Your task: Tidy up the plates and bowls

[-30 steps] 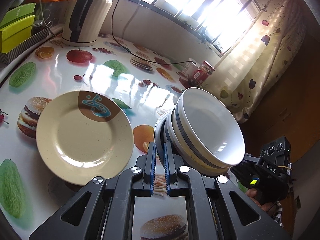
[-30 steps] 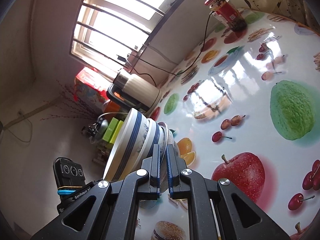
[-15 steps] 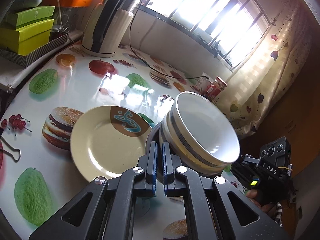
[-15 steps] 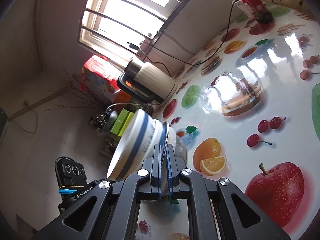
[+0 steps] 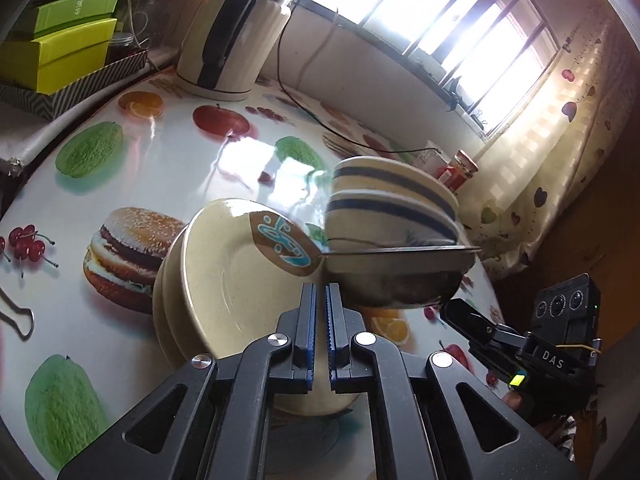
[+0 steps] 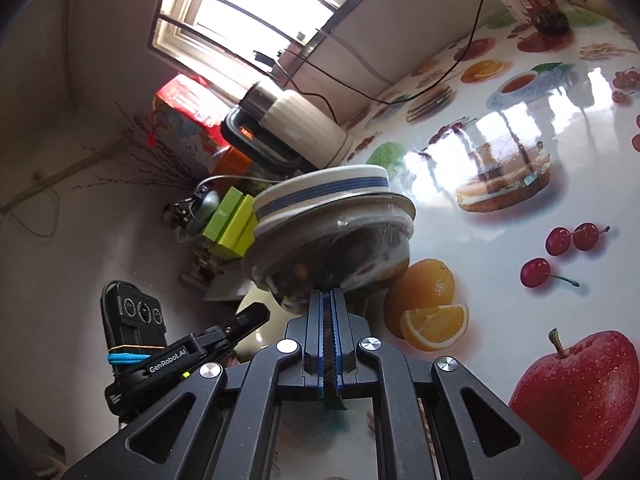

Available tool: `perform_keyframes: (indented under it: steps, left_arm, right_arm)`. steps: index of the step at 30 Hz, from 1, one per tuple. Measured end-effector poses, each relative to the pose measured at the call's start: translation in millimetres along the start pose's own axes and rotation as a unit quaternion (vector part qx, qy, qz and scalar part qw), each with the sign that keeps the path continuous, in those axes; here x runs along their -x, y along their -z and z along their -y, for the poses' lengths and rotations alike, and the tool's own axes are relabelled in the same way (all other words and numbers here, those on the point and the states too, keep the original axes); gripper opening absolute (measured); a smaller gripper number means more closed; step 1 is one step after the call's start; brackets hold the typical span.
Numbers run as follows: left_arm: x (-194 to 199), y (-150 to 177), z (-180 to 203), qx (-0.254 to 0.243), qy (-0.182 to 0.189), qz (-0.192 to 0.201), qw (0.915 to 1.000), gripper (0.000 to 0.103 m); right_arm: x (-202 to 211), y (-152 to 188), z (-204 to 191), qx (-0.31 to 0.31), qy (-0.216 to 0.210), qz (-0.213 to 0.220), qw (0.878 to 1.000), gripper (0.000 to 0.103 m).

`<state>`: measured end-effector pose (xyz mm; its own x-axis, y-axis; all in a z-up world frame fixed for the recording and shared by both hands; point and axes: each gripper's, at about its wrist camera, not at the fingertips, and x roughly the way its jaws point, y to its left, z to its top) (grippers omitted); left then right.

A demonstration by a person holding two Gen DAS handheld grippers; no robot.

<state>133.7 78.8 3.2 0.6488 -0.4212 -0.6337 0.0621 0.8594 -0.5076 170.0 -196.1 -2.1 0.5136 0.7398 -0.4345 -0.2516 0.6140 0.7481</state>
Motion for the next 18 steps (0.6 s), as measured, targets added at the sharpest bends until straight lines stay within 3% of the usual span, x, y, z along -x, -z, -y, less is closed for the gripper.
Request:
perform_keyframes:
  steps: [2, 4, 6, 7, 8, 15, 18]
  left_arm:
    - [2, 0, -6, 0.012, 0.003, 0.023, 0.9997, 0.007]
    - [-7, -3, -16, 0.026, -0.038, 0.006, 0.9989, 0.007]
    - [-11, 0, -27, 0.057, -0.015, -0.002, 0.9982, 0.007]
    - [-13, 2, -28, 0.058, -0.026, -0.007, 0.9979, 0.007]
    - [-16, 3, -27, 0.052, -0.038, -0.014, 0.9978, 0.007]
    - [-18, 4, -6, 0.024, -0.01, -0.013, 0.9996, 0.007]
    - [-21, 2, 7, 0.003, -0.018, -0.021, 0.9996, 0.007]
  right_arm:
    - [-4, 3, 0, 0.018, 0.012, -0.014, 1.0, 0.007]
    - [-6, 5, 1, 0.025, 0.021, -0.019, 0.999, 0.007]
    - [-6, 4, 6, 0.022, 0.022, -0.016, 0.999, 0.007]
    - [-6, 4, 9, 0.016, 0.02, -0.014, 1.0, 0.007]
    - [-5, 3, 13, 0.009, 0.02, -0.015, 1.0, 0.007]
    - [1, 7, 35, -0.013, 0.044, -0.03, 0.998, 0.009]
    - [8, 7, 42, -0.015, 0.069, -0.04, 0.997, 0.018]
